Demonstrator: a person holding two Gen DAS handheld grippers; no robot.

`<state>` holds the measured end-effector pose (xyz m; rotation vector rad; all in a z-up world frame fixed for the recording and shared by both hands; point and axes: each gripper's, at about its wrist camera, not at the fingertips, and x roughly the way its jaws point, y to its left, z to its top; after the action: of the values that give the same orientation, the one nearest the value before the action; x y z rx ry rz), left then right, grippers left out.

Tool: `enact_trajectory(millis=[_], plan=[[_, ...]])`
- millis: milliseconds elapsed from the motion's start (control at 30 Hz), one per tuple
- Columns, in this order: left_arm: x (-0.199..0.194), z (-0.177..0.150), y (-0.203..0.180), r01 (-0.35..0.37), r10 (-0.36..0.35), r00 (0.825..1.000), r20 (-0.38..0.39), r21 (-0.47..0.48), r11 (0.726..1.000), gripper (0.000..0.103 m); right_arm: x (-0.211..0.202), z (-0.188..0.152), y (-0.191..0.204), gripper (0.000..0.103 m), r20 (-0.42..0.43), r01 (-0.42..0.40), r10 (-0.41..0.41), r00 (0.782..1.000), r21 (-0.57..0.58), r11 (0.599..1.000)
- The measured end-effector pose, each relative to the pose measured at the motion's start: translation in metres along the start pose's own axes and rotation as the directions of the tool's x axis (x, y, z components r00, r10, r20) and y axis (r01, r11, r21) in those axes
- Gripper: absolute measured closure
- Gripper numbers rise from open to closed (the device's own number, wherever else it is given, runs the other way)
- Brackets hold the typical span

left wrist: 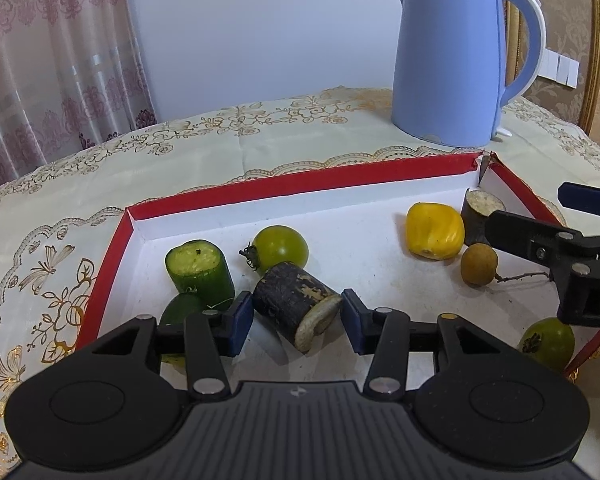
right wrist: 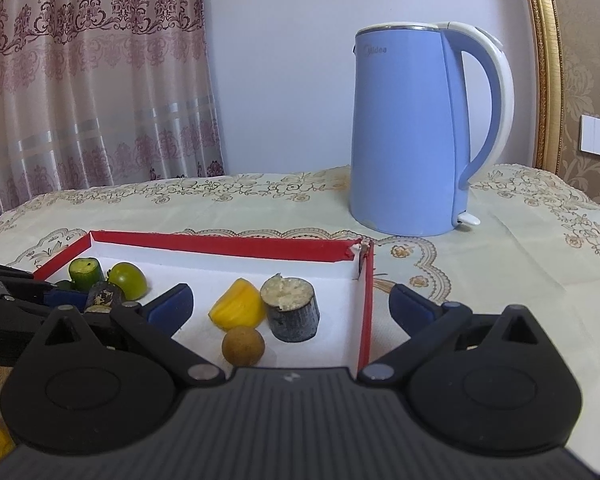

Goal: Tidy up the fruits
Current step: 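Lower the sugarcane piece into the tray and open the left gripper, then grasp the yellow pepper piece on the table with the left gripper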

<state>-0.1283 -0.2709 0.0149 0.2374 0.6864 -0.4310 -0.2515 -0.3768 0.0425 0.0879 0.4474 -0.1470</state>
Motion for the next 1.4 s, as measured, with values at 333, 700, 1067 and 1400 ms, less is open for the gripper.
enact_trajectory(millis=[333, 700, 1067, 1400], plan=[[-0.015, -0.003, 0.002, -0.005, 0.005, 1.0, 0.015, 0.018, 1.0, 0.047, 0.001, -0.001, -0.001, 0.0, -0.004, -0.001, 0.001, 1.0, 0.008, 1.0], [-0.123, -0.041, 0.022, 0.004, -0.009, 0.975, 0.221, 0.024, 1.0, 0.022, 0.001, -0.003, -0.003, 0.0, -0.001, 0.007, -0.007, 1.0, 0.02, 1.0], [-0.149, -0.105, 0.026, 0.096, -0.096, 0.982, 0.161, 0.005, 0.995, 0.021, -0.012, -0.001, -0.01, 0.0, 0.084, 0.039, -0.045, 0.995, 0.065, 0.997], [-0.136, -0.124, 0.013, 0.211, -0.216, 0.97, 0.108, 0.056, 0.976, 0.021, -0.102, -0.024, 0.022, 0.0, 0.089, -0.01, 0.011, 0.996, -0.011, 1.0]])
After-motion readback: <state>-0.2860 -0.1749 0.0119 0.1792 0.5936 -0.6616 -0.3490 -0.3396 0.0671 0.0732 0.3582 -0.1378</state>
